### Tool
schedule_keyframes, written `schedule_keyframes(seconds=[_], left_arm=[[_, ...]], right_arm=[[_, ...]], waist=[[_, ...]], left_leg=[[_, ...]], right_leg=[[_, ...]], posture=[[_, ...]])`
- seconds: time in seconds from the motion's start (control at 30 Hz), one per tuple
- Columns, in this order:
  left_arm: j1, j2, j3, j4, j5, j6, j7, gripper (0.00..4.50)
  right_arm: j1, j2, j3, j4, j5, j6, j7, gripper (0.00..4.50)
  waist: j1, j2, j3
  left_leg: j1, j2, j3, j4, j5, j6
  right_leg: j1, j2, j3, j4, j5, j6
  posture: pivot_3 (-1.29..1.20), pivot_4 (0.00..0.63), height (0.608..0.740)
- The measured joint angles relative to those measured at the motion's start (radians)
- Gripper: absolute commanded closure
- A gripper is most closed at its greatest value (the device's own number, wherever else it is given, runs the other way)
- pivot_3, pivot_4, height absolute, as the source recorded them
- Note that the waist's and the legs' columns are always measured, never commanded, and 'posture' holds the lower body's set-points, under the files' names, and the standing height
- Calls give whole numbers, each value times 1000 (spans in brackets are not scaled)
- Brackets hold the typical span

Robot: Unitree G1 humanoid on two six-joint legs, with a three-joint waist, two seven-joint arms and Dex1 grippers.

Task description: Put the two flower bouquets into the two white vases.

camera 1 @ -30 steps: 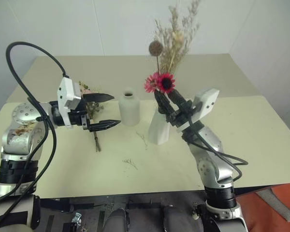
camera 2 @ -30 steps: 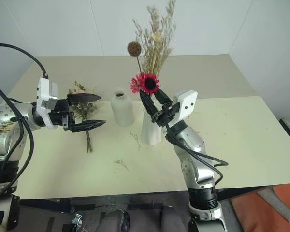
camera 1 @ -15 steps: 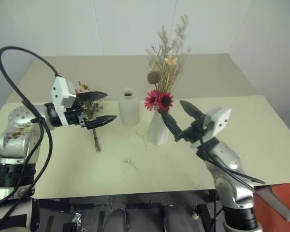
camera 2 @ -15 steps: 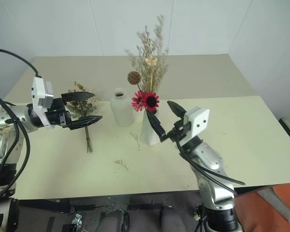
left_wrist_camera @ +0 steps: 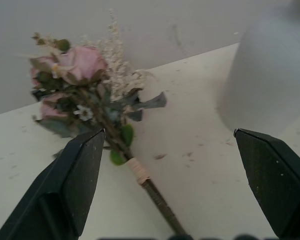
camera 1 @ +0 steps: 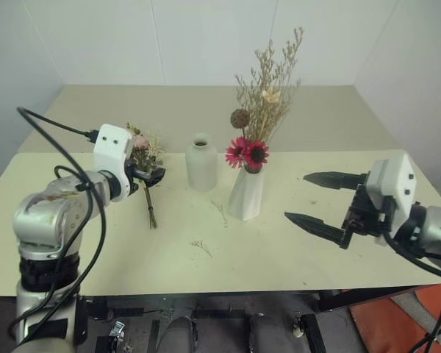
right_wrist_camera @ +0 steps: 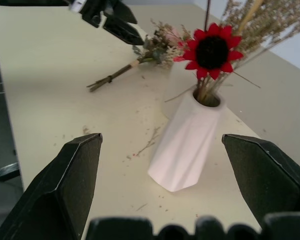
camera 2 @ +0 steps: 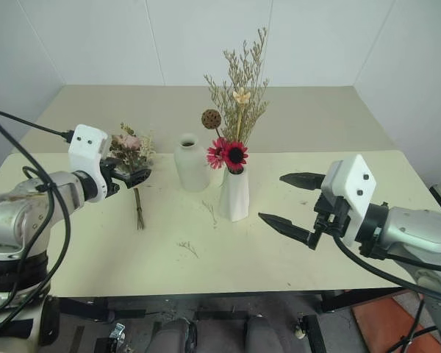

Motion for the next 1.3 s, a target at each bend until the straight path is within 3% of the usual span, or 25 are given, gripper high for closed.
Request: schedule_keyframes(seconds=[0.13,0.33,0.6,0.73,1.1,1.3], left_arm=[[-69,-44,-17,69,29,131,105,0],[-119,-150,33,274,54,141,210,0],[-253,-216,95,550,127,121,229,0],[-278,-240,120,674,155,80,228,836],[-328,-248,115,852,193,-73,211,4232],[-333,-253,158,881,201,-131,227,4380]], right_arm=[[-75,-43,23,11,27,26,15,14],[-137,-53,83,26,31,50,18,14],[-129,-58,72,4,41,86,-10,14],[-101,-70,38,-21,51,103,-24,0],[-19,-75,-57,-60,90,125,-39,0],[57,-76,-100,-72,101,124,25,0]], waist=[[0,0,0],[3,0,0],[12,0,0],[15,0,0],[19,-1,0],[20,-1,0]], left_leg=[[1,0,0,0,0,0],[-2,-1,0,0,0,-1],[-4,-2,-1,0,1,-1],[-4,-2,-1,0,1,-1],[-5,-2,-1,0,1,-1],[-4,-2,0,0,1,-1]], right_leg=[[-1,0,0,1,0,0],[-2,-1,0,0,0,0],[-3,-2,-1,0,0,0],[-3,-2,-1,0,0,0],[-3,-2,-1,1,0,0],[-3,-2,-1,1,0,0]], posture=[[0,150,740],[0,150,740],[0,150,740],[0,150,740],[0,150,740],[0,150,740]])
